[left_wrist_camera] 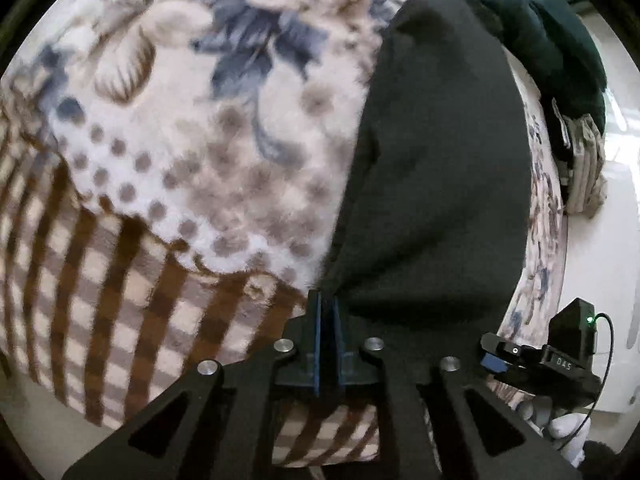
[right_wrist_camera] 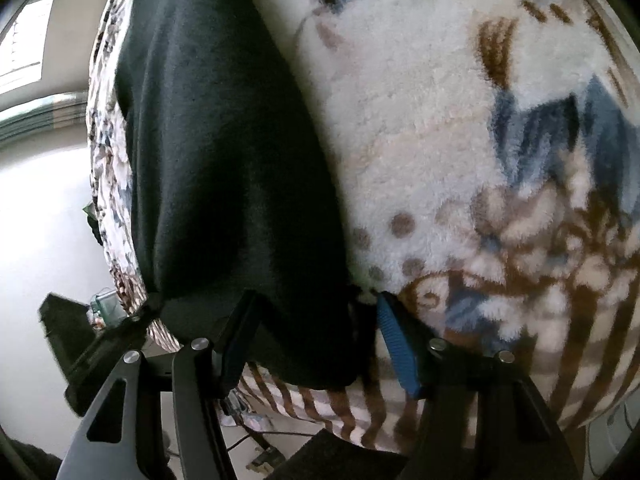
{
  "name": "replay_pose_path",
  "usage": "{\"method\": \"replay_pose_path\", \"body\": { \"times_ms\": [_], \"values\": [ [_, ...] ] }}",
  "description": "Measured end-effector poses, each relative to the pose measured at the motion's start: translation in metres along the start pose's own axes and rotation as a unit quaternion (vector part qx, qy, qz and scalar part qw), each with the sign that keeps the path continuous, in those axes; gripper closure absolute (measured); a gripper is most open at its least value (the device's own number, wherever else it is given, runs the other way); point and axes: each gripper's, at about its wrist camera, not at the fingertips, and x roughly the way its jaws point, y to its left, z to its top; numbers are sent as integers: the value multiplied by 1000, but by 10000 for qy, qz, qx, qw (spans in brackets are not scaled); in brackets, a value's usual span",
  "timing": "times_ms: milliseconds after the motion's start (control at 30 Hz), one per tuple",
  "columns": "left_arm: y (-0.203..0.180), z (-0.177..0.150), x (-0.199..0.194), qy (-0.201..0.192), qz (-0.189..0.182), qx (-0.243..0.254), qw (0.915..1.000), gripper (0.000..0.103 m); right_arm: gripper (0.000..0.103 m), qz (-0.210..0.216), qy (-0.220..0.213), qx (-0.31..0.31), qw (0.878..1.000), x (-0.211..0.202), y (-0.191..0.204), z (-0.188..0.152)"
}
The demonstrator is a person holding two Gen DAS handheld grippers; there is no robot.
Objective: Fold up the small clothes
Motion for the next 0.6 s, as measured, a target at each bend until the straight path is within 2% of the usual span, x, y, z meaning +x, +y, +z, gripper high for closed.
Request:
{"method": "replay_pose_path", "body": {
  "times_ms": [33, 100, 133, 167, 200, 333, 400, 467, 567, 600],
  "values": [
    [6, 1, 2, 85, -150, -181, 9997, 94, 41, -6, 30, 32, 10000, 1, 2, 1],
    [16, -1, -4, -24, -471, -454, 9979, 70, 40, -8, 86, 32, 10000, 3, 6, 3],
    [20, -2, -5, -83, -543, -555, 9969, 63, 40, 0, 138, -7, 9999, 4, 9, 3],
    [23, -3, -6, -122, -573, -633, 9963, 50, 40, 6, 183, -40, 9998, 6, 9, 5],
    [25, -4, -4, -132, -662, -678, 9954, 47, 40, 25, 248, -77, 9997, 7, 8, 6],
    [15, -4, 24, 154, -871, -402, 9953, 45, 40, 192, 466, -26, 9987, 22, 5, 6],
    [6, -4, 33, 225, -854, -184, 9959, 34, 40, 313, 490, 94, 9983, 27, 1, 8],
    [-6, -5, 39, 232, -694, 135, 9972, 29, 40, 398, 497, 167, 9978, 30, -1, 8],
    [-20, -9, 39, 270, -649, 411, 9967, 29, 40, 490, 532, 106, 9973, 33, -1, 9],
    [-25, -11, 39, 265, -615, 506, 9965, 36, 40, 525, 546, 77, 9971, 33, -1, 8]
  ]
}}
